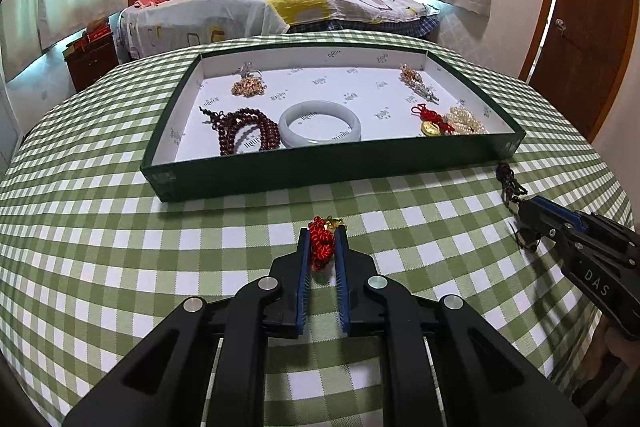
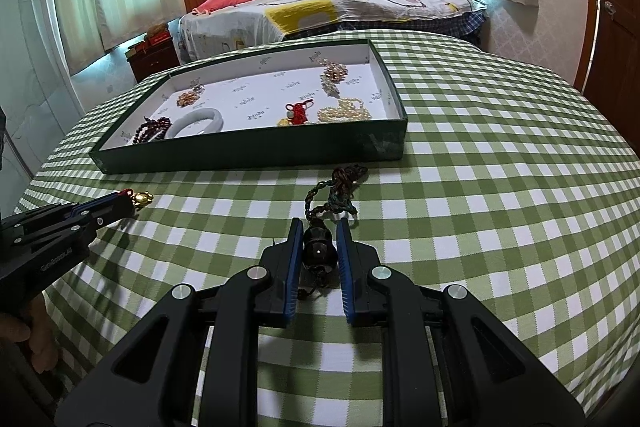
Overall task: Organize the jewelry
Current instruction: 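Close the left tool on the red tassel charm while the right tool lifts the necklace, then carry the tassel charm and black necklace into the tray and open both tools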
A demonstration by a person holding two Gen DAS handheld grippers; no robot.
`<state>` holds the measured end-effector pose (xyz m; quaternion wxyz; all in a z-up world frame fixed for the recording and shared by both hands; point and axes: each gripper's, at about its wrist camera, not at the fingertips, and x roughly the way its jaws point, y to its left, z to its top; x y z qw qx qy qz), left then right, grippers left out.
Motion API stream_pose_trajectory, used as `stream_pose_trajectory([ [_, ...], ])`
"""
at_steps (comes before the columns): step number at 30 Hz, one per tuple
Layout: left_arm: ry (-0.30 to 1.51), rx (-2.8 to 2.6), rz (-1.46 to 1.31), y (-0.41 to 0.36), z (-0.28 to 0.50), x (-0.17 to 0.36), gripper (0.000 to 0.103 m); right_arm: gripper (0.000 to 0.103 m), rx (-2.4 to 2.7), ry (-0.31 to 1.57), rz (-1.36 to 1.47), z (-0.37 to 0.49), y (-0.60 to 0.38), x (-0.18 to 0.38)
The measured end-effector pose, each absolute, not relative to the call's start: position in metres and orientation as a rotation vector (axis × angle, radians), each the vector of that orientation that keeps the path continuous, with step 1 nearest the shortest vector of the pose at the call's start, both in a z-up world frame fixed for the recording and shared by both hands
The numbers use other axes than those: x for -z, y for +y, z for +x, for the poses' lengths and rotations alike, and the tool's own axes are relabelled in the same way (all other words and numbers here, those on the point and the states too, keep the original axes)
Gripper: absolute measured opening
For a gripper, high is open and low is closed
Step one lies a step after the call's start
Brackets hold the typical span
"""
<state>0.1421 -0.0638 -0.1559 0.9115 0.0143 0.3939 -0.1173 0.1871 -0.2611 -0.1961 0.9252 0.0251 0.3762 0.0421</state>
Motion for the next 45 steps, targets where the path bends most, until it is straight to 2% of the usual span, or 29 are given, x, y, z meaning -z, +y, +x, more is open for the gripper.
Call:
stream_pose_trajectory([
  [32, 0.679, 0.234, -0.023, -0.046, 0.121, 0.102, 0.012, 0.017, -0.222, 0.64, 0.058, 0.172, -0.222, 0.13],
  [45, 0.606, 0.223, -0.068, -0.043, 0.157, 0.063, 0.012, 0.017, -0.252, 0.518, 0.034, 0.214, -0.211, 0.085],
])
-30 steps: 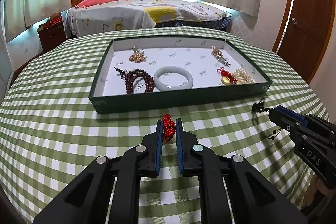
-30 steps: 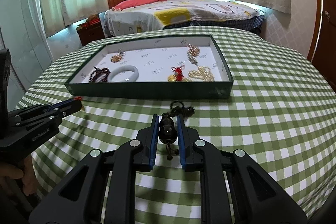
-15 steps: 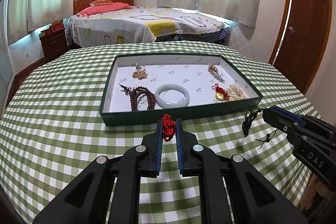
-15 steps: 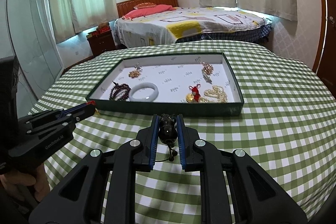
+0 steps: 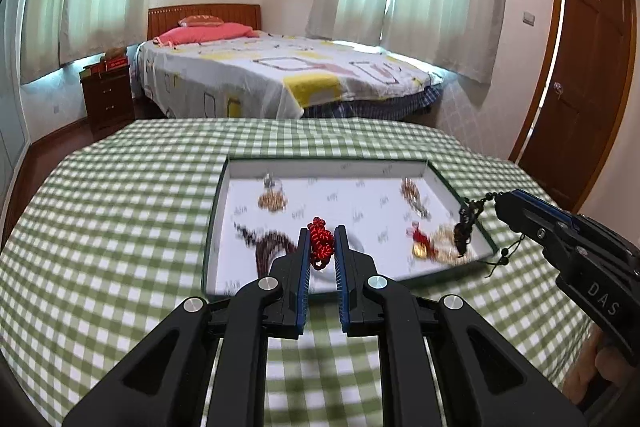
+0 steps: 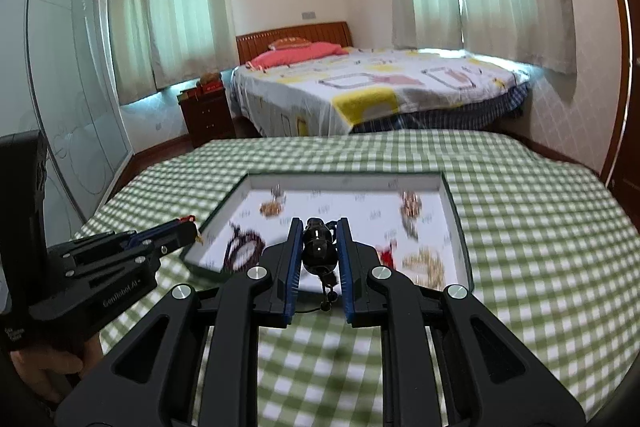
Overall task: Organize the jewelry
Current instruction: 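Carry the tassel charm and black necklace into the tray and open both tools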
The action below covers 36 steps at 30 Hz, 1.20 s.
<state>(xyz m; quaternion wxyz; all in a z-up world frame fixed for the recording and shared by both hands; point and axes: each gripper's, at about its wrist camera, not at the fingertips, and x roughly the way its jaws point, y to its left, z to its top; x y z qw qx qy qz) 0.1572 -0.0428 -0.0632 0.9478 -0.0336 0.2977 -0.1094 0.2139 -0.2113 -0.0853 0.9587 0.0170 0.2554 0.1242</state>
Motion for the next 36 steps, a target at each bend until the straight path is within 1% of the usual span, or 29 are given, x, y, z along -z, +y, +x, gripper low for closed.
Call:
stream_pose_trajectory([
  [7, 0.56, 0.212, -0.07, -0.05, 0.195, 0.047, 0.012, 0.017, -0.249, 0.465, 0.021, 0.255, -0.207, 0.068],
  [12, 0.551, 0.2, -0.057, -0.059, 0.225, 0.045, 0.012, 0.017, -0.236, 0.459, 0.017, 0.287, -0.209, 0.068],
  [17, 0.624, 0.186, -0.045, -0.069, 0.262, 0.069, 0.012, 0.017, -0.217, 0.515, 0.028, 0.322, -0.214, 0.092],
  [22, 0.717, 0.169, -0.021, -0.078, 0.291, 0.099, 0.012, 0.017, -0.206, 0.629, 0.054, 0.355, -0.22, 0.132],
  [26, 0.778, 0.163, -0.001, -0.084, 0.307, 0.116, 0.012, 0.017, -0.204, 0.69, 0.061, 0.366, -0.222, 0.152],
  [36, 0.86, 0.147, 0.03, -0.096, 0.319, 0.135, 0.013, 0.017, -0.204, 0.776, 0.059, 0.378, -0.221, 0.169],
])
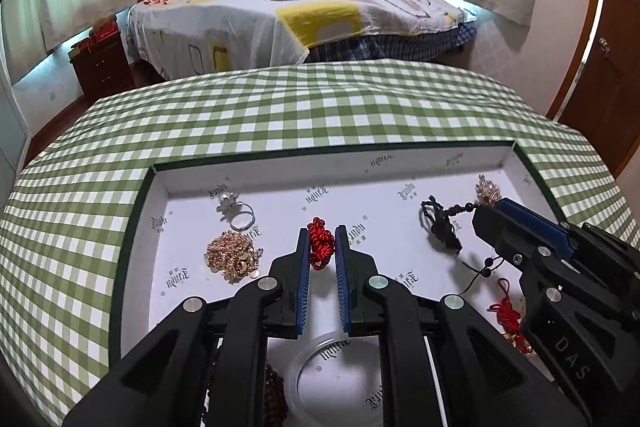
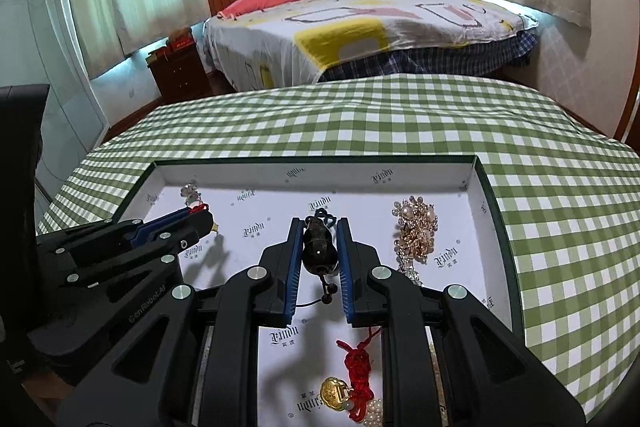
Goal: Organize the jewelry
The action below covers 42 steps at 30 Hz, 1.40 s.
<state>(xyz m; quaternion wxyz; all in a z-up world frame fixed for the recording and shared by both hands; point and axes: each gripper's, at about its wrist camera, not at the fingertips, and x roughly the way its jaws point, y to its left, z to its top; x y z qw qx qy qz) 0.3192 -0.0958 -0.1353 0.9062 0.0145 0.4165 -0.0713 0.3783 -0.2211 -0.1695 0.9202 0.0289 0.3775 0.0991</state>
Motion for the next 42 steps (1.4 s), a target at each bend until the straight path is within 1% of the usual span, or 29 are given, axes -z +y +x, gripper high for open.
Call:
stream_pose_trajectory([
  [19, 0.899, 0.112, 0.064, -0.1, 0.323, 0.141, 0.015, 0.018, -0.189, 0.849, 0.034, 0.389, -0.219, 0.178],
  [20, 0.901, 0.111, 0.064, -0.1, 0.324, 0.141, 0.019, 0.018, -0.19, 0.848, 0.034, 0.389, -0.22, 0.178],
  [22, 0.905, 0.107, 0.055, -0.098, 0.325, 0.14, 0.036, 0.019, -0.19, 0.847, 0.036, 0.389, -0.221, 0.177],
  [23, 0.9, 0.106, 0.051, -0.098, 0.325, 0.139, 0.04, 0.019, -0.19, 0.846, 0.037, 0.389, -0.221, 0.177],
  [24, 0.892, 0.106, 0.05, -0.098, 0.324, 0.138, 0.042, 0.02, -0.19, 0.846, 0.038, 0.389, -0.222, 0.177],
  [26, 0.889, 0.103, 0.054, -0.099, 0.324, 0.137, 0.048, 0.021, -0.189, 0.846, 0.038, 0.389, -0.223, 0.177],
  [27, 0.891, 0.103, 0.053, -0.099, 0.325, 0.137, 0.049, 0.027, -0.187, 0.844, 0.039, 0.388, -0.224, 0.177],
  [32, 0.896, 0.098, 0.028, -0.095, 0.326, 0.136, 0.059, 0.032, -0.176, 0.831, 0.046, 0.384, -0.229, 0.174],
  [34, 0.894, 0.095, 0.02, -0.094, 0.327, 0.135, 0.06, 0.039, -0.171, 0.821, 0.048, 0.382, -0.231, 0.172],
  [37, 0.892, 0.093, 0.013, -0.093, 0.327, 0.135, 0.064, 0.045, -0.159, 0.804, 0.049, 0.38, -0.236, 0.168],
  [42, 0.882, 0.093, 0.022, -0.092, 0.326, 0.133, 0.071, 0.052, -0.143, 0.791, 0.048, 0.379, -0.241, 0.165],
])
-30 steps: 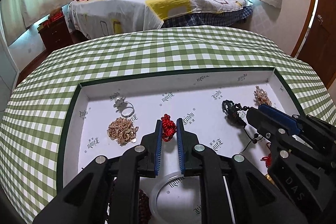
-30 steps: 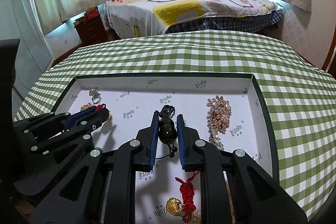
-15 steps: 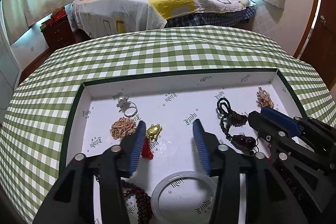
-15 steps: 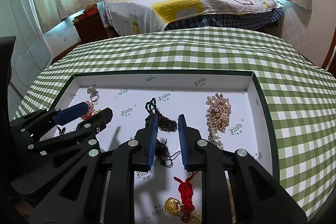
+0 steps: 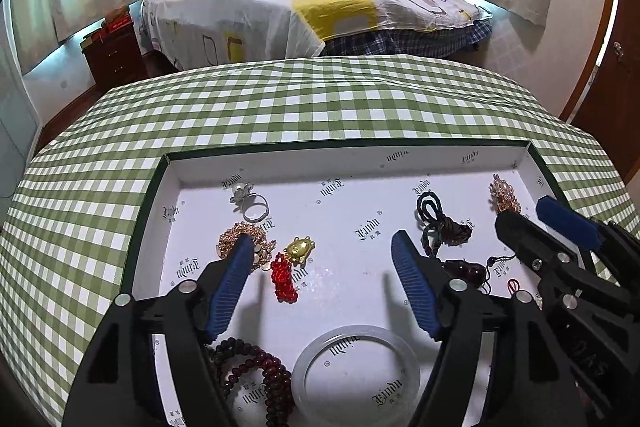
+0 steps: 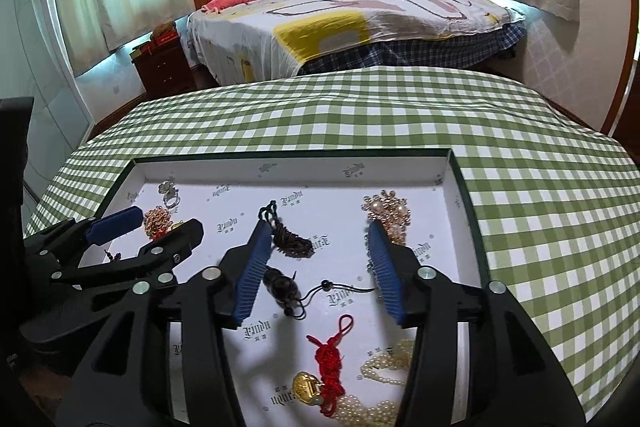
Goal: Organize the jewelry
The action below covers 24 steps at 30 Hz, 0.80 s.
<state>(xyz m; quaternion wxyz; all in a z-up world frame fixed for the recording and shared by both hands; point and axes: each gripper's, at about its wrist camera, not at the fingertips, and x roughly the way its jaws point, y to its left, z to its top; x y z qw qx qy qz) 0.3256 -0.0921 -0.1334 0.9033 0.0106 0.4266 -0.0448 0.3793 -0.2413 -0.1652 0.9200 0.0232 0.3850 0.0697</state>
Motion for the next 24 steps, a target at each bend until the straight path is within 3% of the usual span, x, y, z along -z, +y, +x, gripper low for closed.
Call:
stream_pose_trajectory([
  [9, 0.847, 0.077, 0.068, -0.094, 0.315, 0.133, 0.075, 0.067, -0.118, 0.789, 0.05, 0.372, -0.248, 0.167],
  [20, 0.809, 0.084, 0.056, -0.086, 0.287, 0.121, 0.076, 0.071, -0.091, 0.765, 0.054, 0.342, -0.251, 0.156],
  [24, 0.775, 0.084, 0.049, -0.079, 0.265, 0.112, 0.079, 0.077, -0.081, 0.74, 0.038, 0.322, -0.248, 0.147],
])
